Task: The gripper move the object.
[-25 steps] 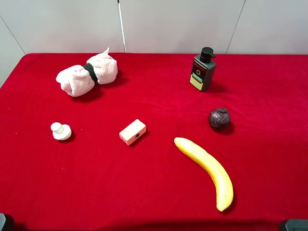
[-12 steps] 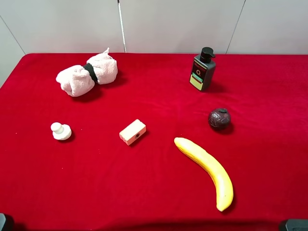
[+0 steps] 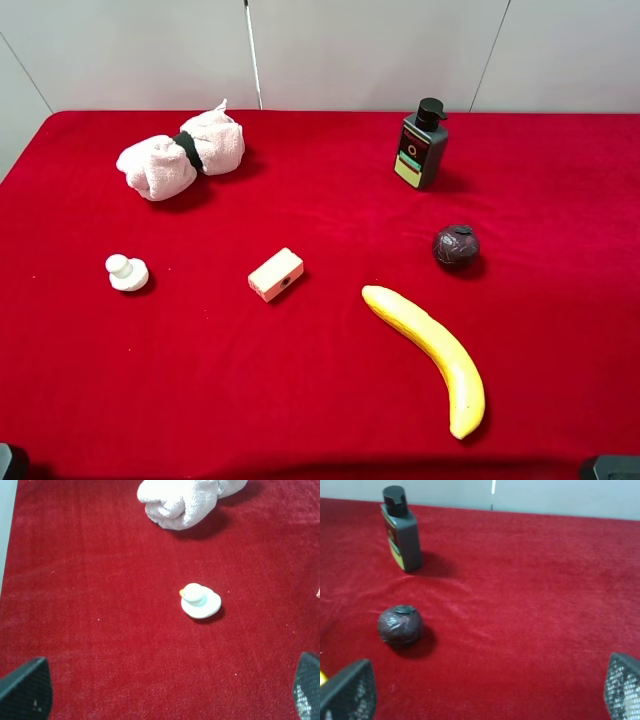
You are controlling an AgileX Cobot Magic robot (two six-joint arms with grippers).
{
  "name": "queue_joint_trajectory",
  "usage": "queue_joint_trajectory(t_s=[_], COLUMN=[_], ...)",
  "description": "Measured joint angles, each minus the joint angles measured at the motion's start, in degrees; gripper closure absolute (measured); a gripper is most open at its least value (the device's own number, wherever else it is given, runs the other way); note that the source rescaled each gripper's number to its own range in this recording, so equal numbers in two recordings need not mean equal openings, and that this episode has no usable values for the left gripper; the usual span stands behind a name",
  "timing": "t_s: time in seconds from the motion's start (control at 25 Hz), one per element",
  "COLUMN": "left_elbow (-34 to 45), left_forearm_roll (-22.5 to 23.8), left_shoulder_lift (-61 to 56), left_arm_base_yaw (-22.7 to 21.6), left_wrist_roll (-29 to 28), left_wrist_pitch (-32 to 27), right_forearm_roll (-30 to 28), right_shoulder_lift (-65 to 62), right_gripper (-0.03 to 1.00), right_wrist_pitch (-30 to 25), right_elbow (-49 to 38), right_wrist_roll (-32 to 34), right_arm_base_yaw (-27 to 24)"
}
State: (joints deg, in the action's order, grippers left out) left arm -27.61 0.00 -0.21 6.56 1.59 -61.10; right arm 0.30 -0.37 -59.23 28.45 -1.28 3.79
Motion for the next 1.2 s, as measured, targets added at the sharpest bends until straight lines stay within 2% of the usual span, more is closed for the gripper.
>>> queue_joint_trajectory(t_s=[0.16,1.2], left_elbow=[0.00,0.00], left_forearm_roll=[0.00,0.00], left_shoulder_lift=[0.00,0.00], left_arm_base_yaw=[0.00,0.00], left_wrist_roll=[0.00,0.00], left_wrist_pitch=[0.00,0.00], right_forearm_roll=[0.12,0.12], right_shoulder_lift=[0.00,0.00], right_gripper=[-0.03,-0.03], right_wrist_pitch=[0.04,0.04], right_elbow=[0.00,0.00], right_wrist_roll=[-0.17,-0.12], right_arm_base_yaw=[-1.49,-1.49])
